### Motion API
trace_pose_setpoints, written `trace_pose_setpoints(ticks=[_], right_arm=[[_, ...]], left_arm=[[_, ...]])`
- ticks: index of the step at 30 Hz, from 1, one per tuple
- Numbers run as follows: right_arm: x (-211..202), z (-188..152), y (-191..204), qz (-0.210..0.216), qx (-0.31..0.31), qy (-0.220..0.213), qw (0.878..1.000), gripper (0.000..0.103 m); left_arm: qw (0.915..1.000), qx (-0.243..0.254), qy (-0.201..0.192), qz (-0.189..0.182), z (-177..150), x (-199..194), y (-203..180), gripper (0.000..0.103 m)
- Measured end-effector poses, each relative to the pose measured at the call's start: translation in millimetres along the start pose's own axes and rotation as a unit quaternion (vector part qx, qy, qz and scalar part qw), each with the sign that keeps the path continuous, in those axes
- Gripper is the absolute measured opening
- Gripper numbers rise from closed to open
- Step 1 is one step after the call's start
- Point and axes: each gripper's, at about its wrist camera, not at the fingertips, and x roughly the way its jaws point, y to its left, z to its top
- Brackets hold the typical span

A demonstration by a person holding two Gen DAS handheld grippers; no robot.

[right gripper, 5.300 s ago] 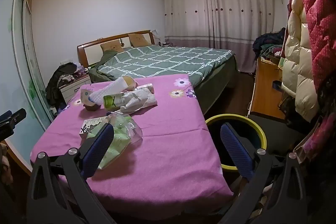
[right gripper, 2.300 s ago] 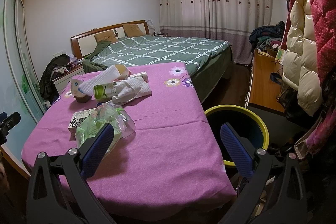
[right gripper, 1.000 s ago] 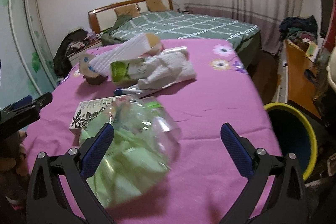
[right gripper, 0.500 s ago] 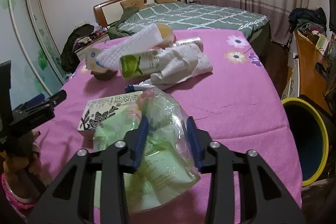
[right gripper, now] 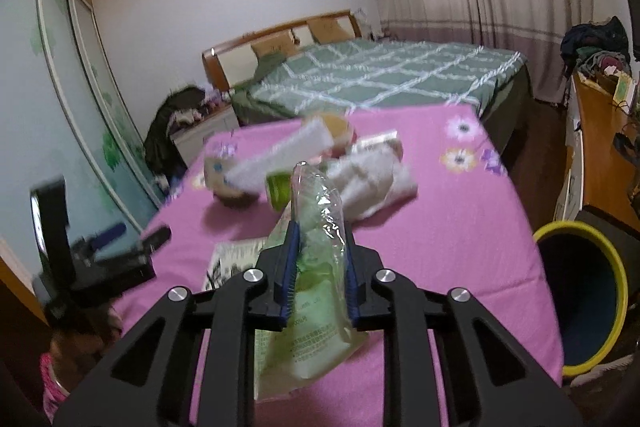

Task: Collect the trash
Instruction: 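Grasp the green plastic bag with the right gripper and lift it, then carry the green bag over the yellow bin and open the right gripper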

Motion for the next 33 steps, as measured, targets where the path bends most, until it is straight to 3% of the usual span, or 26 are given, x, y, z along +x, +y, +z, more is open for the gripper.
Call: trace_pose_setpoints(ticks=[6, 13, 23, 29, 33], right_arm=[[-19.8, 23.9, -23.1, -0.03, 0.015, -0.041, 0.999, 0.02], [-33.0, 32.2, -89.7, -0.147, 0.056, -0.071, 0.985, 0.02], [-19.3, 0.4, -209.3, -0.277, 0.134, -0.035, 0.951, 0.021], [-7.8, -25.4, -260.3, -0.313, 0.167, -0.01, 0.935, 0.021], [2.6, -37.2, -280.0, -0.312, 0.188, 0.004, 0.931, 0.021]], left_arm=[[0.9999, 0.01, 0.003, -0.007, 0.3, -1.5, -9.0, 0.099], [0.9993, 0.026, 0.005, -0.025, -0.7, -3.4, -27.9, 0.099], [0.9974, 0.053, 0.019, -0.045, -5.8, 1.7, -66.0, 0.099], [0.9963, 0.064, 0.026, -0.05, -7.8, 5.1, -82.4, 0.099], [0.9957, 0.07, 0.033, -0.051, -10.8, 7.0, -89.4, 0.099]])
